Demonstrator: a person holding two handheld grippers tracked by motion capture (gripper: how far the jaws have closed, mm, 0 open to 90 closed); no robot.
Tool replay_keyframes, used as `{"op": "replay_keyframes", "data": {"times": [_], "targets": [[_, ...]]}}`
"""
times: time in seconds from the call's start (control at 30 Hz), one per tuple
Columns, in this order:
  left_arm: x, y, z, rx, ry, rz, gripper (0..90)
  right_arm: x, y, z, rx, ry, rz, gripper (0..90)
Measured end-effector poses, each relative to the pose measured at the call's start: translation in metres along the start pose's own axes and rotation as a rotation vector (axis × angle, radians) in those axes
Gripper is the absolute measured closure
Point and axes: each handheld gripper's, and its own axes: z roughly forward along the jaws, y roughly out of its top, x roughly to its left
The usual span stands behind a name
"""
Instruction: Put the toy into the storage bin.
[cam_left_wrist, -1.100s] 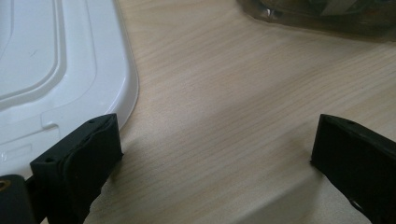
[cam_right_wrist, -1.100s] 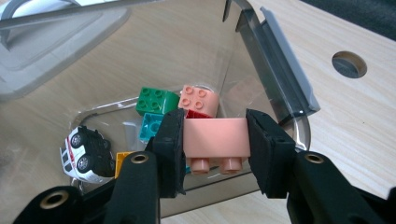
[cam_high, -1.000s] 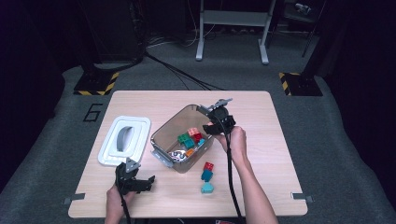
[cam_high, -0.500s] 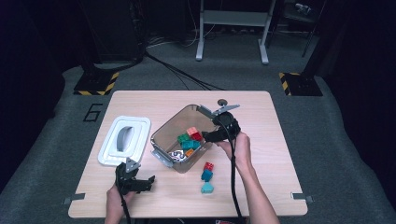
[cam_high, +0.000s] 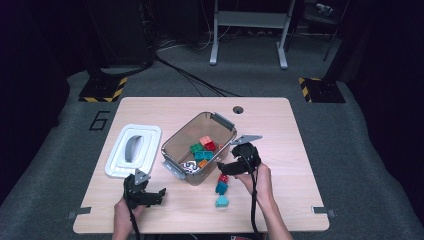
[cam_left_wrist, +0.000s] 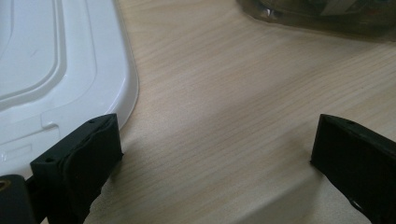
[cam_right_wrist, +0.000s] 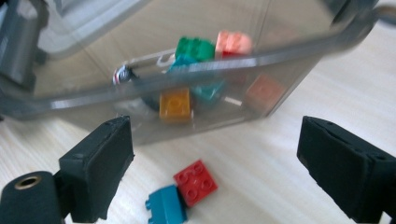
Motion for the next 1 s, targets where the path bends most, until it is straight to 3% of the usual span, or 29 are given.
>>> {"op": "replay_keyframes", "data": {"times": [0.03, 0.37, 0.77, 1.0], "targets": [[0.000, 0.000, 0.000, -0.001, 0.001, 0.001, 1.6, 0.002, -0.010, 0.005, 0.019, 0.004, 0.025, 9.1], [0.000, 0.000, 0.000, -0.002, 0.003, -0.001, 1.6, 0.009, -0.051, 0.032, 0.089, 0.029, 0.056, 5.6], [0.000, 0.000, 0.000, -0.002, 0.004, -0.001, 1.6, 0.033, -0.079, 0.030, 0.093, 0.048, 0.025, 6.0], [0.000, 0.000, 0.000, -0.002, 0.004, -0.001, 1.6, 0.050, -0.096, 0.023, 0.071, 0.038, 0.028, 22.8]]}}
